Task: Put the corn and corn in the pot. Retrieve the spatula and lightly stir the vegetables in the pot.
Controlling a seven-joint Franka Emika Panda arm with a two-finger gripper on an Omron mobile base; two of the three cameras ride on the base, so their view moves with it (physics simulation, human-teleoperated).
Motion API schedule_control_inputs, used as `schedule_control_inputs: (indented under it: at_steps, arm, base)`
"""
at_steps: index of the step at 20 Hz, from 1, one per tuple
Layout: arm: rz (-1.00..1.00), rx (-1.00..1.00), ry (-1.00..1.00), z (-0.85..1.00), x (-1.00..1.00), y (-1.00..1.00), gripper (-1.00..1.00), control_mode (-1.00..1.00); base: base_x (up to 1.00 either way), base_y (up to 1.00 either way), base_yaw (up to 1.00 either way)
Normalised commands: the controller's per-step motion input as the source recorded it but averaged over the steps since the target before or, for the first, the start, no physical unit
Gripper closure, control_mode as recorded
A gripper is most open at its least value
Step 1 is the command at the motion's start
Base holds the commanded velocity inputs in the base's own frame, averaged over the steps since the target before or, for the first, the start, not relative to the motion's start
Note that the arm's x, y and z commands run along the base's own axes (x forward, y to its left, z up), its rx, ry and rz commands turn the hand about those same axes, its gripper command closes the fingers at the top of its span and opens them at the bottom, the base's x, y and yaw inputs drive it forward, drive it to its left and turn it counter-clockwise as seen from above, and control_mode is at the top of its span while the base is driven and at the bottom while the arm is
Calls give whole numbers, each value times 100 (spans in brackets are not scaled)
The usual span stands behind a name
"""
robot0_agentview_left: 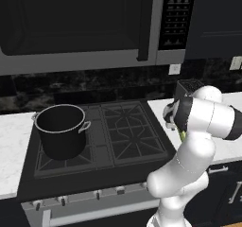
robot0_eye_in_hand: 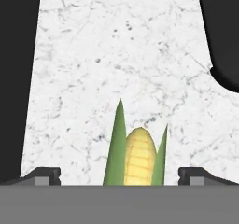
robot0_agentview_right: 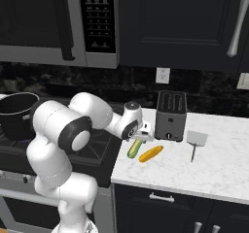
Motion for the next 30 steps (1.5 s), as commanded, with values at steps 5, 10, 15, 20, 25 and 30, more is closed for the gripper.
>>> schedule_control_inputs:
  at_steps: [5, 10, 15, 20, 25, 30]
  arm:
    - [-2, 0, 0, -24, 5, -15, -100, -100]
    - [-3, 0, 1, -25, 0, -13, 100, -100]
    - [0, 0, -2, -5, -7, 0, 100, -100]
    - [0, 0, -22, 61, -51, 13, 100, -100]
    - [0, 0, -27, 100, -69, 49, 100, -100]
    - [5, 0, -17, 100, -53, 95, 100, -100]
  base:
    - [0, 0, 0]
    - [0, 0, 0]
    - [0, 0, 0]
    - [0, 0, 0]
    - [0, 0, 0]
    - [0, 0, 0]
